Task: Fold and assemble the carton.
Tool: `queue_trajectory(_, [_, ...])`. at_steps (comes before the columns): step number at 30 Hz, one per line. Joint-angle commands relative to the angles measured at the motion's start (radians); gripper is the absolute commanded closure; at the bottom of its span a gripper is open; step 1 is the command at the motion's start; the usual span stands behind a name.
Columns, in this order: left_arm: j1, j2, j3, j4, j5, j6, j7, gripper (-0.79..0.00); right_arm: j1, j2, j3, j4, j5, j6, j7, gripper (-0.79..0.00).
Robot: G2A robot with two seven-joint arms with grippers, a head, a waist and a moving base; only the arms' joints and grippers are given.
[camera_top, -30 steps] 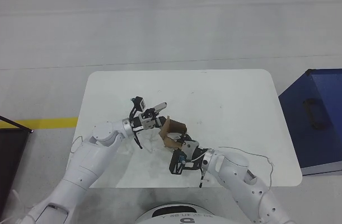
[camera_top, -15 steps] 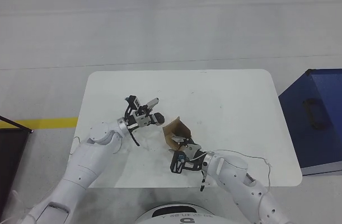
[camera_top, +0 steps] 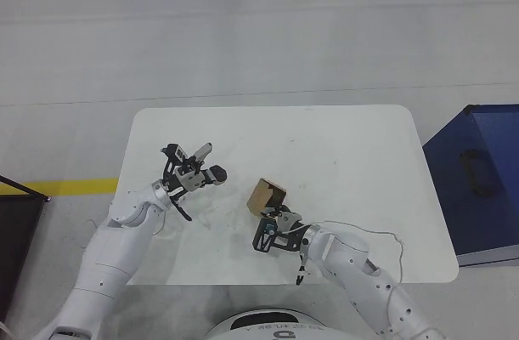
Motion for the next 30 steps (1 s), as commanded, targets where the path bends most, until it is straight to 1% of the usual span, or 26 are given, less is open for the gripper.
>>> queue_trajectory(1, [0.003, 0.0, -0.001, -0.008, 0.004, 0.004, 0.0, -0.785, 0.001, -0.001, -0.005, -0.001, 0.007, 0.011, 0.001, -0.363])
queue_trajectory(2, [0.004, 0.0, -0.001, -0.013, 0.006, 0.006, 0.0, -0.785, 0.001, -0.002, -0.009, -0.001, 0.01, 0.016, -0.001, -0.391])
queue_trajectory(3, [0.005, 0.0, -0.001, -0.015, 0.007, 0.007, -0.001, -0.785, 0.001, -0.002, -0.013, -0.001, 0.013, 0.022, -0.003, -0.489])
queue_trajectory(9, [0.005, -0.002, 0.002, -0.02, 0.01, 0.012, -0.008, -0.785, -0.005, -0.004, -0.026, -0.011, 0.027, 0.066, -0.027, -0.548])
queue_trajectory(14, [0.004, -0.005, 0.008, -0.013, 0.006, 0.008, -0.016, -0.785, 0.007, -0.008, -0.047, -0.005, 0.035, 0.083, -0.016, -0.548])
queue_trajectory(18, [0.013, -0.006, 0.008, -0.003, -0.01, -0.004, -0.027, -0.785, 0.032, -0.015, -0.079, -0.017, 0.029, 0.093, -0.003, -0.566])
queue_trajectory(23, [0.026, -0.012, 0.04, 0.016, -0.014, 0.033, -0.052, -0.785, 0.077, -0.025, -0.134, -0.029, -0.003, 0.09, 0.009, -0.557])
queue_trajectory(27, [0.027, -0.016, 0.06, 0.038, -0.005, 0.04, -0.045, -0.785, 0.121, -0.036, -0.185, -0.011, -0.022, 0.064, 0.023, -0.539])
queue_trajectory(30, [0.032, -0.016, 0.046, 0.059, -0.008, 0.027, -0.022, -0.785, 0.164, -0.047, -0.234, 0.034, -0.027, 0.023, 0.039, -0.539])
